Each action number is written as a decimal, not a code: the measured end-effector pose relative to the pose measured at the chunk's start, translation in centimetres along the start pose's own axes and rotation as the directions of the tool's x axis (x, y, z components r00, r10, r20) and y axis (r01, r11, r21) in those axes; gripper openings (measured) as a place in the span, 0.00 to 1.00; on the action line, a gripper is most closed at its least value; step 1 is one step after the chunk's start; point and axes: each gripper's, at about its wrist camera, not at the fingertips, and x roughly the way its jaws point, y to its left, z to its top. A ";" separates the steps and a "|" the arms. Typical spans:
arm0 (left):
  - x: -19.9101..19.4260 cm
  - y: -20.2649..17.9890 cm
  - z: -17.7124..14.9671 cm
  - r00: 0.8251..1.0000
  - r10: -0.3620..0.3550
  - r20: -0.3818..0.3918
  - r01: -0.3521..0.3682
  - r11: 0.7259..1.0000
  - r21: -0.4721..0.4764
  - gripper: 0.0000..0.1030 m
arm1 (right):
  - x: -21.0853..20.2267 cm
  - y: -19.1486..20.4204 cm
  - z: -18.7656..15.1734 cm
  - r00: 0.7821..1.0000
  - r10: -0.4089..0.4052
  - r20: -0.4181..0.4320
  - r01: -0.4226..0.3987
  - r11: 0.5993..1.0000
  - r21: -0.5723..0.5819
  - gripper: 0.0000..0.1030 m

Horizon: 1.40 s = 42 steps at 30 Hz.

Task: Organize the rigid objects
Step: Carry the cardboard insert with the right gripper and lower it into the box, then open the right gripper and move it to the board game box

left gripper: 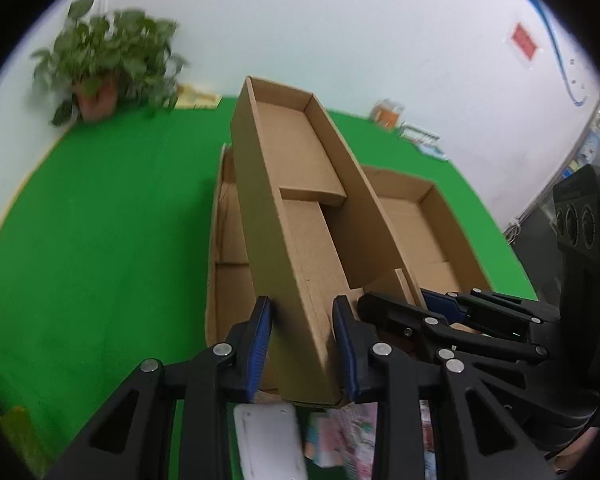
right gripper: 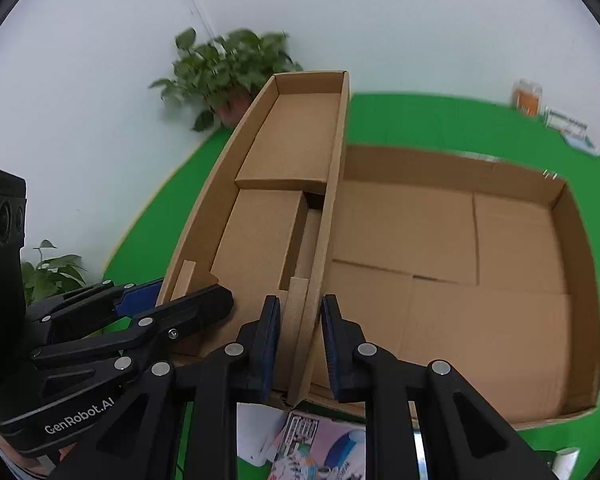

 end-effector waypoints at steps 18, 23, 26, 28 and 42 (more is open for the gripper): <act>6.5 4.1 -1.6 0.990 0.071 -0.121 -0.075 0.997 -0.030 0.24 | 14.4 -1.1 -0.7 0.967 0.061 -0.248 -0.027 0.990 0.136 0.18; 7.0 4.9 -1.5 0.988 0.069 -0.141 -0.079 0.995 -0.063 0.23 | 16.7 -1.1 -0.1 0.960 0.068 -0.271 -0.029 0.989 0.146 0.18; 6.1 4.6 -1.8 0.991 0.094 -0.099 -0.098 0.994 -0.042 0.23 | 17.5 -1.4 -0.3 0.956 0.075 -0.284 -0.036 0.990 0.138 0.21; 5.2 4.5 -1.7 0.993 0.102 -0.060 -0.105 0.994 -0.038 0.23 | 18.1 -1.0 -0.2 0.955 0.096 -0.279 -0.057 0.988 0.143 0.25; -10.0 -3.4 -8.8 0.914 0.073 0.398 -0.117 0.989 0.089 1.00 | -4.4 0.1 -11.2 0.935 -0.221 0.277 0.241 0.970 -0.039 0.99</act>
